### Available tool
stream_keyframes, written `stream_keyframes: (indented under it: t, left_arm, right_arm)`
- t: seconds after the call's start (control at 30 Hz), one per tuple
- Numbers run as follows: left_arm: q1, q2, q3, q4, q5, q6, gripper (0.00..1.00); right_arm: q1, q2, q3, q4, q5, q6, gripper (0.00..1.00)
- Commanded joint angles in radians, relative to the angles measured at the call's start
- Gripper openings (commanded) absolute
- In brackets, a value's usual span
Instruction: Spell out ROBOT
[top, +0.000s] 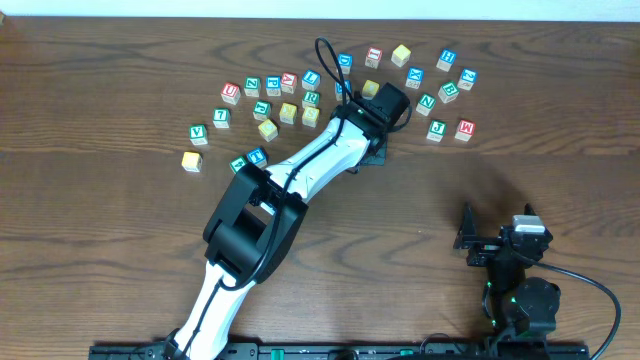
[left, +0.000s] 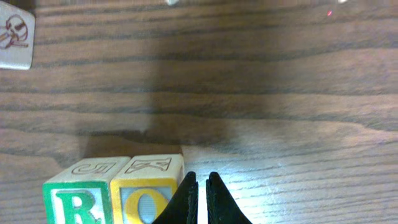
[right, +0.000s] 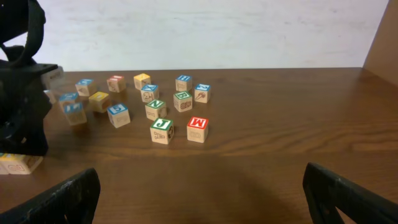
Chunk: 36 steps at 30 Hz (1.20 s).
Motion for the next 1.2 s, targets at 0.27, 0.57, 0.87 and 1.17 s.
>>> stream_keyframes:
  t: [0.27, 0.57, 0.87, 1.17]
  left_arm:
    - [0.003, -0.071, 0.079, -0.006, -0.016, 0.006, 0.08]
    - [0.043, -0.251, 0.078, -0.088, -0.016, 0.074, 0.33]
    - [0.155, -0.372, 0.078, -0.181, -0.016, 0.074, 0.63]
    - [0.257, -0.374, 0.073, -0.232, -0.016, 0.069, 0.74]
  right_arm:
    - [-0.006, -0.005, -0.002, -0.003, -0.002, -0.008, 0.99]
    - [-0.006, -0.005, -0.002, -0.003, -0.002, -0.008, 0.99]
    - [-0.006, -0.005, -0.002, -0.003, -0.002, -0.008, 0.99]
    - [-0.006, -0.005, -0.002, -0.003, -0.002, -0.008, 0.99]
